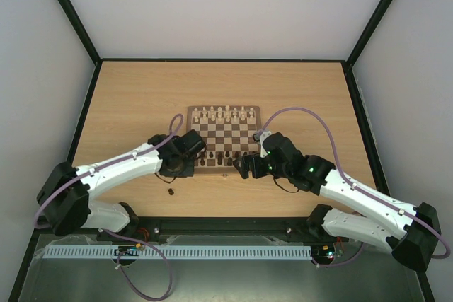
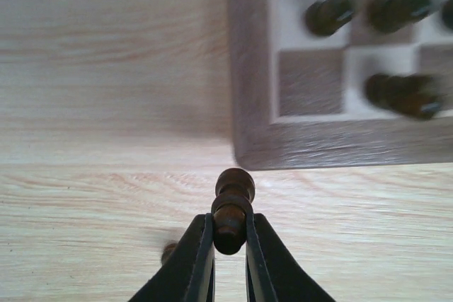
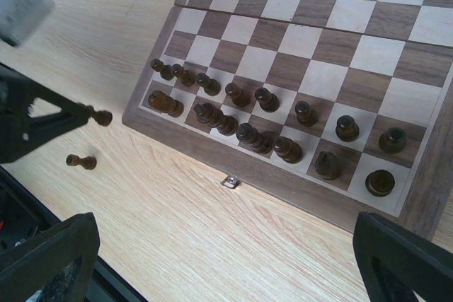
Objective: Set up the chess pieces on the board
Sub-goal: Place the chess piece on the chessboard.
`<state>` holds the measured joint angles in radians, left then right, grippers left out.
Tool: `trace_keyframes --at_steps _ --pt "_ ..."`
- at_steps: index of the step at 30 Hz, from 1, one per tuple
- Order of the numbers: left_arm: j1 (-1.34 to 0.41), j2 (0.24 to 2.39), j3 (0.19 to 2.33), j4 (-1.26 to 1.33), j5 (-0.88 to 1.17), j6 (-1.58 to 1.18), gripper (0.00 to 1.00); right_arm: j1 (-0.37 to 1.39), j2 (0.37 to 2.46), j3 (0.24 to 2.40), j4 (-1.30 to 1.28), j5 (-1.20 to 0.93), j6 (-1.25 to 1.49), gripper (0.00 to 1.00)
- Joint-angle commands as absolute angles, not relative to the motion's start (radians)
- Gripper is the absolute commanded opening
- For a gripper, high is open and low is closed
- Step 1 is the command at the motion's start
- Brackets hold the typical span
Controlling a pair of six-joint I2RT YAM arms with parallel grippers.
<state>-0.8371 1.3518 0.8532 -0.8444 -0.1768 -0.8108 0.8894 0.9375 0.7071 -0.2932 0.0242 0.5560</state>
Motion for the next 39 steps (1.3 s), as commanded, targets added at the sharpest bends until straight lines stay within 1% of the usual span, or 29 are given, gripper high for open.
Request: trace_keyframes --at_steps 1,12,22,31,39 --pt "-0.846 1.338 0.972 -0.937 -0.180 -0.792 0.02 0.885 0.922 0.691 -0.290 0.015 0.540 0.99" --pt "-0.869 1.498 1.115 -0.938 -0.226 -0.732 0.03 0.885 0.922 0.692 -0.290 0.025 0.541 0.99" --pt "-0.870 1.520 1.110 -0.917 -0.215 -0.719 0.03 0.885 0.923 0.691 -0.290 0.022 0.540 0.99" --pt "-0.915 1.525 1.230 -0.994 -0.224 -0.717 0.03 0.885 0.925 0.692 -0.288 0.021 0.540 0.99" --pt "-0.959 1.597 1.261 -0.989 -0.213 -0.716 0.05 0.886 0.924 0.691 -0.289 0.020 0.540 0.99"
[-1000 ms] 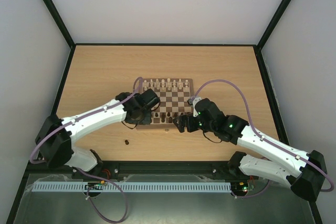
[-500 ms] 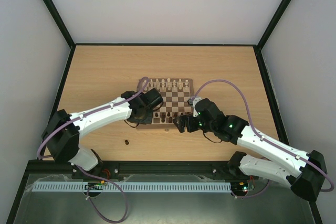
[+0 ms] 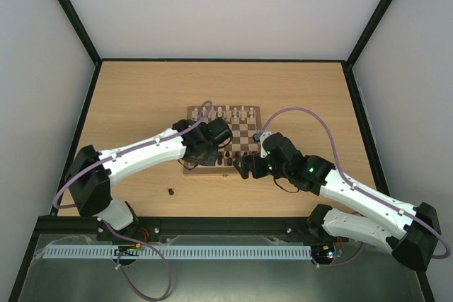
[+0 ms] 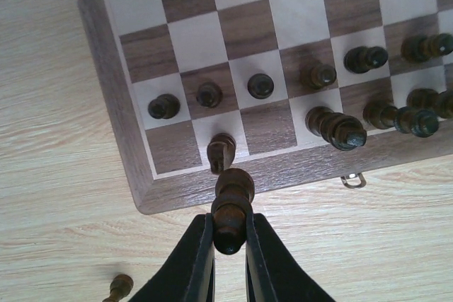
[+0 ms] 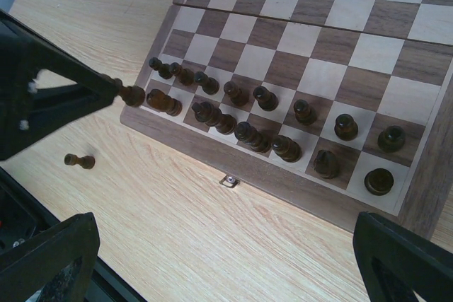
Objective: Set up the chess pieces on the board
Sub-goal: Place the chess piece on the chessboard.
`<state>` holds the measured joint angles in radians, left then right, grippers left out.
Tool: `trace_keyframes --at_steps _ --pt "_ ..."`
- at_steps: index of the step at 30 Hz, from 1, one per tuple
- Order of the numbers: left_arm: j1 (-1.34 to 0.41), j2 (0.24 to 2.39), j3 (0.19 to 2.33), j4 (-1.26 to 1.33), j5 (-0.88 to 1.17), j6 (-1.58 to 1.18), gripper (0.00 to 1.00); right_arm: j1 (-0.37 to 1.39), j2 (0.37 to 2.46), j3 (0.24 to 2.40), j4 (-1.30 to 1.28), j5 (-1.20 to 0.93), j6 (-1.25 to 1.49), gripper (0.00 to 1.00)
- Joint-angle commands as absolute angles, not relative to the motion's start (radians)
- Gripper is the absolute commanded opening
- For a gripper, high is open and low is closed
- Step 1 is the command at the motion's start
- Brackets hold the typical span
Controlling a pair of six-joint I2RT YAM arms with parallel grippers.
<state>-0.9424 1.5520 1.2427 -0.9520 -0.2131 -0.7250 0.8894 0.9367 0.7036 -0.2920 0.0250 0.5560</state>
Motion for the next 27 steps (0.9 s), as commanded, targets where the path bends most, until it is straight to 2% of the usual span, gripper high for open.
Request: trace_keyframes --at_steps 1,27 --pt "-0.961 1.604 1.261 -0.984 -0.211 -0.714 0.05 0.886 0.923 0.691 -0.290 0.020 0.540 0.99" --pt "-0.969 1.752 1.315 -0.897 -0.192 -0.667 0.06 0.886 0.894 0.689 -0.287 0.012 0.540 0.99"
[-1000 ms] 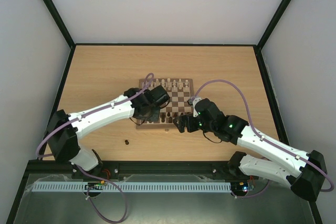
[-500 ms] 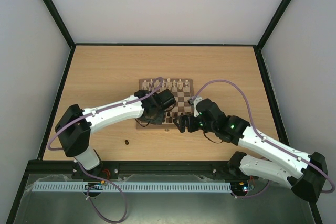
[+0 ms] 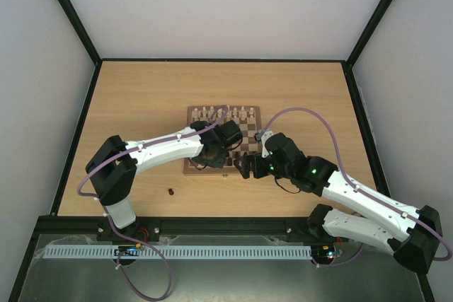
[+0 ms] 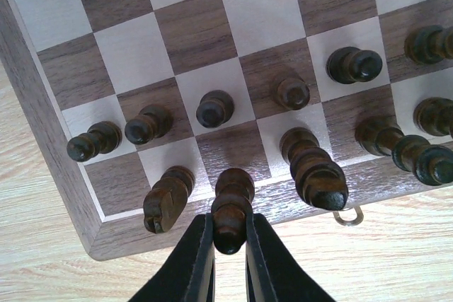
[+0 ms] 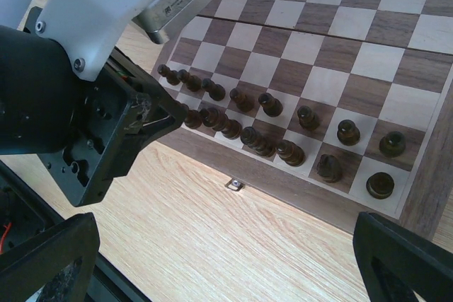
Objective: Set up the chess pieces on the board
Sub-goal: Place the chess piece on the chessboard.
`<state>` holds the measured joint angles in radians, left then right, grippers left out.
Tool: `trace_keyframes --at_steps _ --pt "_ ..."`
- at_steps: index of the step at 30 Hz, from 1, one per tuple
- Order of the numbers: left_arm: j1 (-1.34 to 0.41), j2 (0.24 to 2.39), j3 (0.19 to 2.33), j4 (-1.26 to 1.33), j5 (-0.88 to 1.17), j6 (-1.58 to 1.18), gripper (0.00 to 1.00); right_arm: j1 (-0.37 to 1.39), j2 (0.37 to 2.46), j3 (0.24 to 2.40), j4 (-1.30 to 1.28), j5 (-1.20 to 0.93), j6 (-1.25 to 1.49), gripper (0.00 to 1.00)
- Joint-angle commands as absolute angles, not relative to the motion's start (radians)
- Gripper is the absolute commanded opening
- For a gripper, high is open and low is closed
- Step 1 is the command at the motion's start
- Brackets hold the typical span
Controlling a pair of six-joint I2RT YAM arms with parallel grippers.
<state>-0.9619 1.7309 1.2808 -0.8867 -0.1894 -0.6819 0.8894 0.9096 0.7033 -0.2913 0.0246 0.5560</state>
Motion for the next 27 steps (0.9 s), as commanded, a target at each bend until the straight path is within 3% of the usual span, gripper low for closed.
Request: trace_keyframes --at_steps 1,27 --pt "-0.969 1.756 1.315 -0.895 -0.192 -0.667 0.06 0.885 0.894 0.689 -0.288 0.010 0.540 0.99" --pt "-0.948 1.799 1.304 -0.874 -0.195 -0.646 0.14 0.886 0.893 0.684 -0.283 -0.008 0.538 0.99"
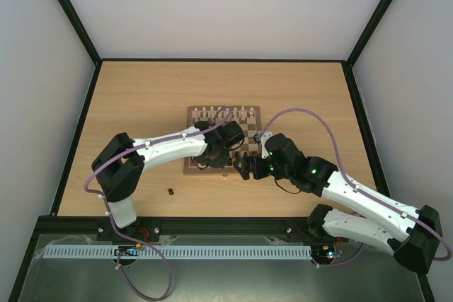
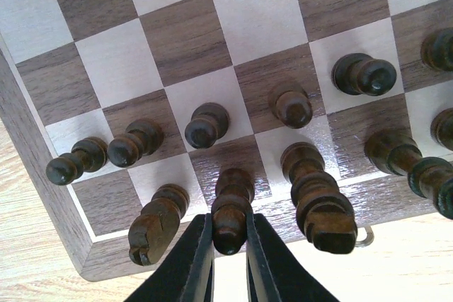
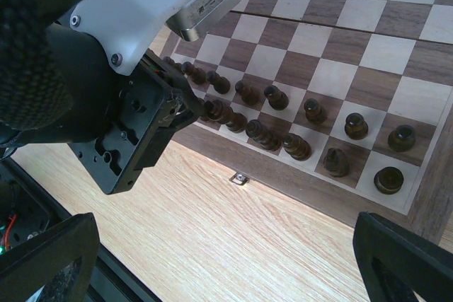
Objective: Set up the chess pieces on the board
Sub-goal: Place the chess piece on the chessboard.
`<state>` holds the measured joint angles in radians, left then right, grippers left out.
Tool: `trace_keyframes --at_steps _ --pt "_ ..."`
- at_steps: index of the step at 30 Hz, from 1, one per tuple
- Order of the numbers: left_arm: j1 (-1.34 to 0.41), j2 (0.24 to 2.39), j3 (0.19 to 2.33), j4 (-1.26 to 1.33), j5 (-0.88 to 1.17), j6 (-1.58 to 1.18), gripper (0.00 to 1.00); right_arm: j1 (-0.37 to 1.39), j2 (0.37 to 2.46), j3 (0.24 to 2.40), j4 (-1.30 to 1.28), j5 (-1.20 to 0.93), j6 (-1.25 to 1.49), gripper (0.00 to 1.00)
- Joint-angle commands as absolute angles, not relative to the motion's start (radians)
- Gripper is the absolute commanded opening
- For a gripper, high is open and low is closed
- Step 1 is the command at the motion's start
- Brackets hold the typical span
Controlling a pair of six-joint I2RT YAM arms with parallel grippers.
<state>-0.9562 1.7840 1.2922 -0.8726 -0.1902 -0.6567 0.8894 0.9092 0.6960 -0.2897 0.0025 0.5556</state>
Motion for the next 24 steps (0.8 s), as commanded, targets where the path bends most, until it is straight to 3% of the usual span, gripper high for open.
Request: trace_keyframes --at_steps 1,8,20,24 --pt "-0.947 1.799 1.303 -0.874 -0.195 -0.647 0.14 0.886 0.894 0.684 -0.283 -0.008 0.540 0.99" --pt "-0.942 1.801 1.299 -0.871 -0.190 -0.644 0.23 0.886 0.894 0.682 -0.284 -0.012 0.538 0.98" --pt "-0.943 1.776 1.333 -0.906 -0.192 -0.650 0.25 0.886 0.894 0.683 -0.282 -0.018 0.538 0.99" --pt "-0.949 1.732 1.376 -0.955 -0.210 -0.659 0.32 0.886 0.896 0.683 -0.281 -0.017 0.538 0.99"
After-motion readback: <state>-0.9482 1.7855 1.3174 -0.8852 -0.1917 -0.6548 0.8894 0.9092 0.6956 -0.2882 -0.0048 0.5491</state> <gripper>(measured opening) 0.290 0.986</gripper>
